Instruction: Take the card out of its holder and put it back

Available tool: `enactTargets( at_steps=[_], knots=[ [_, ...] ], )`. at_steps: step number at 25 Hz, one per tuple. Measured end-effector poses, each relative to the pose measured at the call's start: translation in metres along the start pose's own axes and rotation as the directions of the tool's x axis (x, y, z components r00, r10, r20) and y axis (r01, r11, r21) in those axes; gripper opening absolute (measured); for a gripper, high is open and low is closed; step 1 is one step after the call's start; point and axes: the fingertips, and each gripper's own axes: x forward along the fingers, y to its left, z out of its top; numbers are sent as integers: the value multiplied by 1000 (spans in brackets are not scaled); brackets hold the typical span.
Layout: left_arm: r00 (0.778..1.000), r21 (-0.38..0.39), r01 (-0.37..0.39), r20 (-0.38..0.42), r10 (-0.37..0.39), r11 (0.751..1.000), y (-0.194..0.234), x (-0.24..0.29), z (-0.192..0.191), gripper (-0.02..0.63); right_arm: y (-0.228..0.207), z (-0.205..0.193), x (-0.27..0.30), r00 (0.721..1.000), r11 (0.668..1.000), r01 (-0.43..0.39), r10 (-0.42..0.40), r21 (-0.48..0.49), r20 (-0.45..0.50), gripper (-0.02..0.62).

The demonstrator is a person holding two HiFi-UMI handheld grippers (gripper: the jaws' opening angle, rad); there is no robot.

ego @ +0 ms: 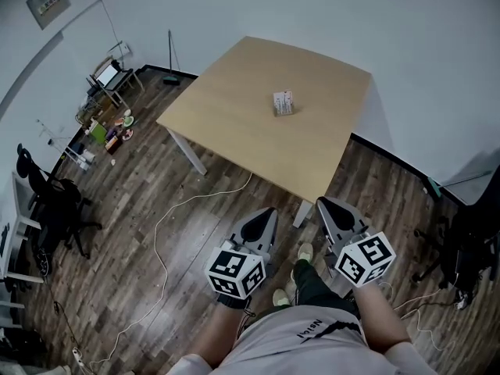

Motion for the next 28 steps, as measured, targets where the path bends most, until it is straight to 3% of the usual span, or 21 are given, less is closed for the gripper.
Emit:
enactTargets(
  at_steps=[15, 22, 28],
  knots=[
    [998, 17, -67, -12, 67, 998, 83, 133, 39, 12, -100, 15, 132, 992, 991, -119, 121, 54, -37, 12],
    [998, 54, -69, 13, 68, 996, 100, 208, 69, 12, -163, 40, 170, 986, 984, -165, 167, 67, -17, 12],
    [999, 112, -34, 0, 34, 993, 118, 250, 78, 12, -194, 39, 193, 985, 982, -170, 172, 85, -23, 12]
  ],
)
